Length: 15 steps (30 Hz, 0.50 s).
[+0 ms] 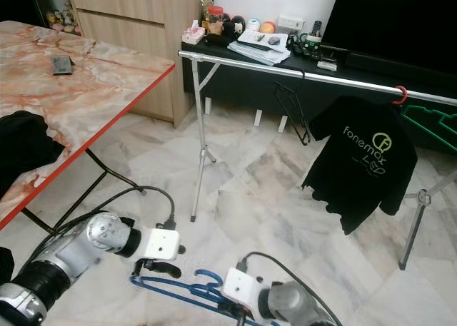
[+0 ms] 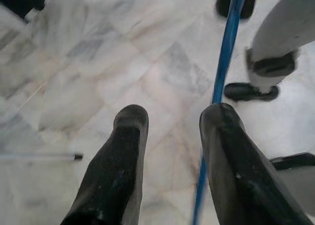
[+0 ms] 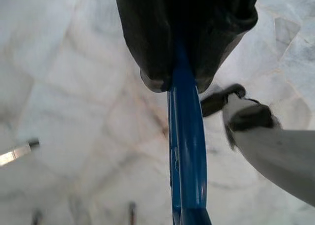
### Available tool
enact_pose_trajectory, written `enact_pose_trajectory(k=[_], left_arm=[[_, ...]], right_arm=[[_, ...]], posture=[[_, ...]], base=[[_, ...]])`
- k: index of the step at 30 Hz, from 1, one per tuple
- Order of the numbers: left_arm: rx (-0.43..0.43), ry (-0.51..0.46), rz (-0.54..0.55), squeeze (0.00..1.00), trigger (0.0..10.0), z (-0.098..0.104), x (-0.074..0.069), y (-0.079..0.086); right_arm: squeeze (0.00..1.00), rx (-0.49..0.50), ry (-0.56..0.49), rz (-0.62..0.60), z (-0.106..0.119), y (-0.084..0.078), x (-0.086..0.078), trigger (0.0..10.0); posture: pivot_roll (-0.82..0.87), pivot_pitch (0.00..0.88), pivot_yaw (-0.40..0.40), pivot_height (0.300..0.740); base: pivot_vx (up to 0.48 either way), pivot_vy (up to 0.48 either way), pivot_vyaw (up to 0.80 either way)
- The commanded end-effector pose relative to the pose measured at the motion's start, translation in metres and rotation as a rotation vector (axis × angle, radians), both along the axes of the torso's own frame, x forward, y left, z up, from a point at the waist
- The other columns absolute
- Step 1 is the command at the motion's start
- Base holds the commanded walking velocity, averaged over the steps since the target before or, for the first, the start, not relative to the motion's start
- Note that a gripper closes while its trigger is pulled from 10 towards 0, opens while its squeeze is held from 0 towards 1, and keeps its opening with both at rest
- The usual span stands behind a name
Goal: Hang hanger
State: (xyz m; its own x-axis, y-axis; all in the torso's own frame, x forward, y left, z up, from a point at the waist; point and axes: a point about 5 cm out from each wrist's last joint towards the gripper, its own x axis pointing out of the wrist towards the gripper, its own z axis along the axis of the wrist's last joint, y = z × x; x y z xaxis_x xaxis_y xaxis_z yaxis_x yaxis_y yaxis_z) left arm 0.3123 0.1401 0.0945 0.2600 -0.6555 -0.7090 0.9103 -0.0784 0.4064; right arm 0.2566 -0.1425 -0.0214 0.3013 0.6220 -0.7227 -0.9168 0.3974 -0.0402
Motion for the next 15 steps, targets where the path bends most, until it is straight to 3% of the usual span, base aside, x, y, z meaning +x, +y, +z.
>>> enact_pose_trajectory(k=[1,3,4,5,6,7,8,9,10,11,15], left_arm=[[0.004,-0.012,0.062,1.00,10.0,-0.007,-0.001,0.013],[-0.013,-0.030,0.112,1.00,10.0,-0.010,0.000,0.019],[-0.032,-0.055,0.196,1.00,10.0,-0.015,0.001,0.027],[-0.033,-0.064,0.250,0.82,10.0,-0.019,0.002,0.033],[-0.030,-0.068,0.281,0.82,10.0,-0.021,0.001,0.037],[-0.040,-0.083,0.363,0.00,10.0,-0.027,0.001,0.044],[-0.076,-0.105,0.535,0.00,10.0,-0.040,-0.001,0.057],[-0.076,-0.105,0.535,0.00,10.0,-0.040,-0.001,0.057],[-0.093,-0.110,0.617,0.00,10.0,-0.046,-0.002,0.063],[-0.115,-0.095,0.745,0.00,10.0,-0.058,-0.008,0.072],[-0.109,-0.003,1.025,0.00,10.0,-0.099,-0.040,0.089]], right_arm=[[0.00,-0.013,0.005,-0.129,-0.005,-0.016,-0.003,0.0],[0.00,-0.006,0.010,-0.191,-0.007,-0.020,-0.004,0.0],[0.00,0.001,0.020,-0.271,-0.009,-0.025,-0.005,0.0],[0.00,0.005,0.017,-0.317,-0.010,-0.028,-0.006,0.0],[0.00,0.007,0.012,-0.342,-0.011,-0.030,-0.006,0.0],[0.00,0.015,0.004,-0.436,-0.012,-0.035,-0.006,0.0],[0.00,0.041,-0.020,-0.629,-0.013,-0.043,-0.004,0.0],[0.00,0.041,-0.020,-0.629,-0.013,-0.043,-0.004,0.0],[0.00,0.055,-0.031,-0.715,-0.013,-0.046,-0.003,0.0],[0.00,0.066,-0.055,-0.860,-0.013,-0.052,-0.001,0.0],[0.00,0.145,-0.077,-1.199,-0.010,-0.064,0.004,0.0]], posture=[[0.05,0.080,-0.109,0.740],[0.05,0.082,-0.106,0.740],[0.05,0.082,-0.103,0.740],[0.05,0.082,-0.103,0.740],[0.05,0.083,-0.102,0.740],[0.05,0.084,-0.099,0.740],[0.04,0.085,-0.093,0.740],[0.04,0.085,-0.093,0.740],[0.04,0.085,-0.093,0.740],[0.04,0.085,-0.090,0.740],[0.03,0.084,-0.079,0.740]], base=[[0.000,0.000,0.00],[0.000,0.000,0.00],[0.000,0.000,0.00],[0.000,0.000,0.00],[0.000,0.000,0.00],[0.000,0.000,0.00],[0.000,0.000,0.00],[0.000,0.000,0.00],[0.000,0.000,0.00],[0.000,0.000,0.00],[0.000,0.000,0.00]])
